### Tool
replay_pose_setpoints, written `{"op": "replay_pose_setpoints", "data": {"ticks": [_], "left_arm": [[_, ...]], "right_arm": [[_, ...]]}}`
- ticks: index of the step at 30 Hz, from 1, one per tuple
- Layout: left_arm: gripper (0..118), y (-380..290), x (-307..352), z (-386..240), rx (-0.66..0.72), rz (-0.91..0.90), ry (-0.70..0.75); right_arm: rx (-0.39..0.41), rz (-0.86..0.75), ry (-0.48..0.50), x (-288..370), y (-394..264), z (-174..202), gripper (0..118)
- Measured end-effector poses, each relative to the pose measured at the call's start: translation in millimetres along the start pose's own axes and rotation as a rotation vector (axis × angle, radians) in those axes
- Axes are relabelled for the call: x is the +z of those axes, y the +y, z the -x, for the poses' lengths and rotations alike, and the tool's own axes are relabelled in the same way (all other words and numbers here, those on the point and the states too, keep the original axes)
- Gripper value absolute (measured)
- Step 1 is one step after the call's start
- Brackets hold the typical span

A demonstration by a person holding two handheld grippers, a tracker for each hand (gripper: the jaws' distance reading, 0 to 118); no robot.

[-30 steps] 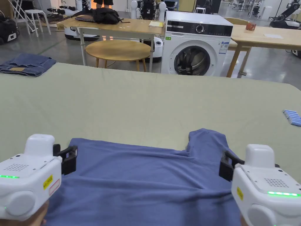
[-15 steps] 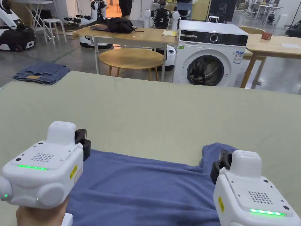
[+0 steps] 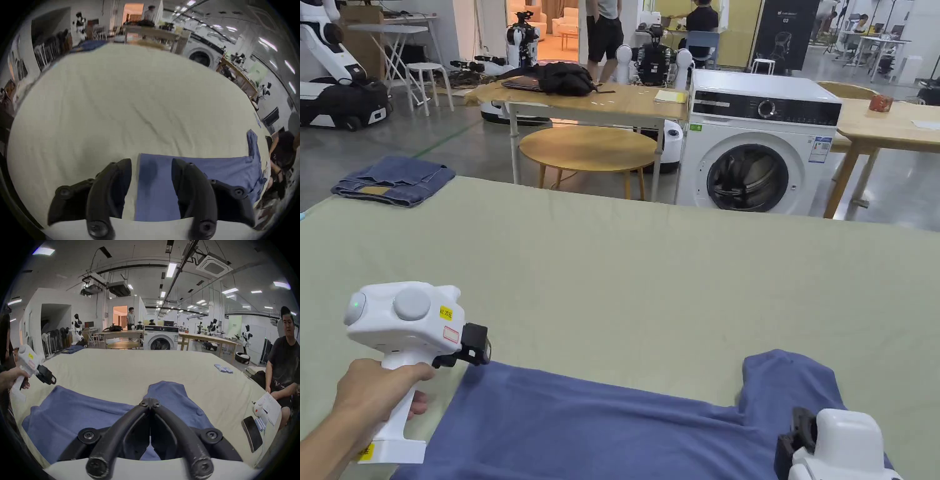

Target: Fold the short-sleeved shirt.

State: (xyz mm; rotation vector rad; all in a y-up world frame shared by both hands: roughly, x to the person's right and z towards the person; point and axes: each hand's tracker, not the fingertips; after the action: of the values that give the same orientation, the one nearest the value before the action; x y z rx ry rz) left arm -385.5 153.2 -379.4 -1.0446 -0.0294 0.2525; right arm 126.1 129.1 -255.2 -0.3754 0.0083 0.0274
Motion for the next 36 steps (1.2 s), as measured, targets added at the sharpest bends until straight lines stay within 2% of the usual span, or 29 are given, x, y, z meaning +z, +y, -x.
{"op": "replay_pose_setpoints", "data": {"ticks": [2, 6, 10, 12, 13, 15, 18, 24, 26, 27, 29, 30, 31, 32, 34, 36], "left_arm": [[52, 1.8, -9.3, 0.8, 0.008, 0.024, 0.010], [49, -1.0, -34.8, -8.5, -0.036, 0.119, 0.063], [42, -11.1, -34.0, -35.8, -0.158, 0.043, 0.181], [9, -17.6, -35.4, -50.0, -0.267, -0.020, 0.160], [1, -13.5, -46.2, -39.0, -0.286, -0.019, 0.162], [0, -18.3, -44.0, -37.6, -0.268, -0.038, 0.169], [0, -21.4, -31.4, -19.0, -0.149, -0.086, 0.086], [0, -40.4, 3.3, -17.3, -0.156, -0.142, 0.047], [0, -44.1, 11.4, -18.2, -0.152, -0.159, 0.040], [0, -45.9, 15.0, -18.7, -0.156, -0.175, 0.040], [0, -48.1, 21.1, -20.9, -0.154, -0.179, 0.034], [0, -49.1, 23.8, -21.0, -0.153, -0.184, 0.029], [0, -49.8, 25.9, -20.9, -0.154, -0.190, 0.029], [0, -49.7, 27.5, -20.5, -0.153, -0.195, 0.030], [0, -49.3, 30.9, -22.6, -0.150, -0.194, 0.028], [0, -49.6, 33.5, -22.6, -0.152, -0.201, 0.027]], "right_arm": [[-0.004, 0.016, -0.016, -8.0, -4.9, -6.8, 0], [-0.014, 0.047, -0.034, -9.9, -16.9, -14.9, 0], [-0.001, 0.070, -0.044, -7.9, -25.9, -20.5, 0], [-0.004, 0.078, -0.047, -2.7, -27.1, -20.7, 0], [-0.003, 0.081, -0.048, -2.3, -28.5, -22.7, 0], [0.008, 0.090, -0.057, 0.1, -26.8, -25.0, 0], [-0.002, 0.109, -0.069, -2.0, -18.0, -38.8, 0], [-0.052, 0.275, -0.019, -54.1, 31.3, -68.7, 0], [-0.035, 0.361, -0.014, -81.7, 39.2, -74.2, 9], [-0.045, 0.404, -0.002, -98.9, 42.5, -77.1, 21], [-0.033, 0.494, 0.010, -126.7, 42.5, -80.0, 63], [-0.042, 0.527, -0.002, -140.7, 39.6, -81.5, 65], [-0.019, 0.547, -0.021, -161.4, 52.7, -111.9, 65], [-0.004, 0.564, -0.008, -172.5, 52.6, -118.0, 65], [0.037, 0.611, -0.025, -188.8, 46.7, -121.2, 65], [0.035, 0.651, -0.002, -177.0, 56.9, -115.0, 65]]}}
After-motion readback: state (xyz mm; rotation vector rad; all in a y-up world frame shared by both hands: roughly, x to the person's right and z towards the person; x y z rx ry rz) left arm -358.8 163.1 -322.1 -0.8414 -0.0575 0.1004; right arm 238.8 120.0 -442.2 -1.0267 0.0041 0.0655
